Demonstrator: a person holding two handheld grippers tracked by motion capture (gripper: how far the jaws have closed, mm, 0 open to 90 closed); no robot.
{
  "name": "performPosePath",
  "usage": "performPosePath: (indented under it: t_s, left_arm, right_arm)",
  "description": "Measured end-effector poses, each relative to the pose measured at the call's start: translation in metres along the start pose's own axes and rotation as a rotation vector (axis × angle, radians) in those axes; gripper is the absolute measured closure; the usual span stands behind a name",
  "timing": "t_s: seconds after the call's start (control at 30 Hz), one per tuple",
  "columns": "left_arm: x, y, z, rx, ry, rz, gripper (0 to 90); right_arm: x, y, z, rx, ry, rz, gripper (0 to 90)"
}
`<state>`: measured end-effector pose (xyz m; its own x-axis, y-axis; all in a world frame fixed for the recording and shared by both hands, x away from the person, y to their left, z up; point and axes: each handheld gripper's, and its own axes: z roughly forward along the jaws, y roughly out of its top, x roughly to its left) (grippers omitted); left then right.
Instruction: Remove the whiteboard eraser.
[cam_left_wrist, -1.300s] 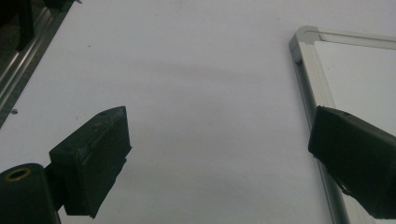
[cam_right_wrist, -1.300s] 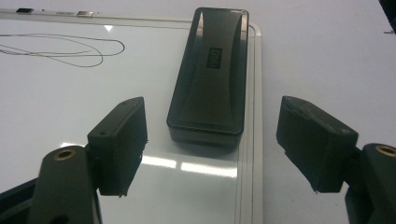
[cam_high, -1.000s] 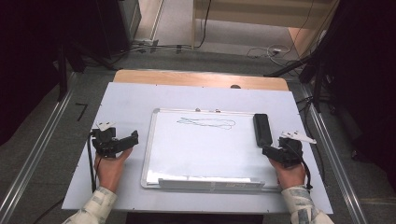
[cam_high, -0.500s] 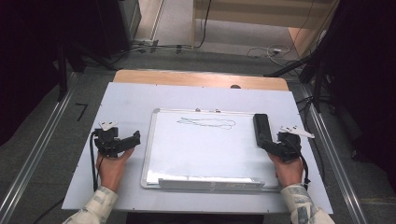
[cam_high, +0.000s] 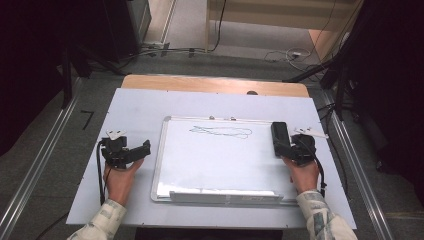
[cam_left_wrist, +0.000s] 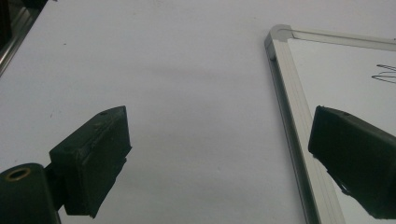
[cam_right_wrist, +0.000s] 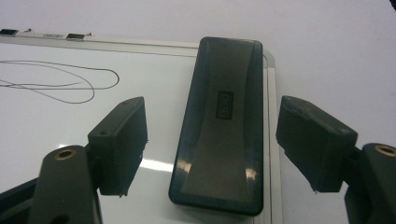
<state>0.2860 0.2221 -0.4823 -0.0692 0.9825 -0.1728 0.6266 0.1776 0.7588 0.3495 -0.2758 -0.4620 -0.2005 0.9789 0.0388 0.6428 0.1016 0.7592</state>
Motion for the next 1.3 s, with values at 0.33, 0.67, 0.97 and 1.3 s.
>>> performPosePath:
  t_s: [0.33,0.67,0.97,1.3]
  left_arm:
    - [-0.001,0.000,0.002,0.004,-0.009,0.001,6.1]
    - [0.002,0.000,0.003,0.013,-0.011,-0.018,6.1]
    - [0.004,0.000,0.005,0.022,-0.017,-0.021,6.6]
    - [0.004,0.000,0.005,0.021,-0.025,-0.025,6.7]
  right_arm:
    - [-0.003,0.019,0.029,0.053,-0.024,-0.010,26.8]
    - [-0.008,0.028,0.049,0.081,-0.015,0.055,32.3]
    - [-0.004,0.026,0.055,0.113,-0.050,0.026,37.0]
    - [-0.003,0.025,0.056,0.121,-0.053,0.030,36.8]
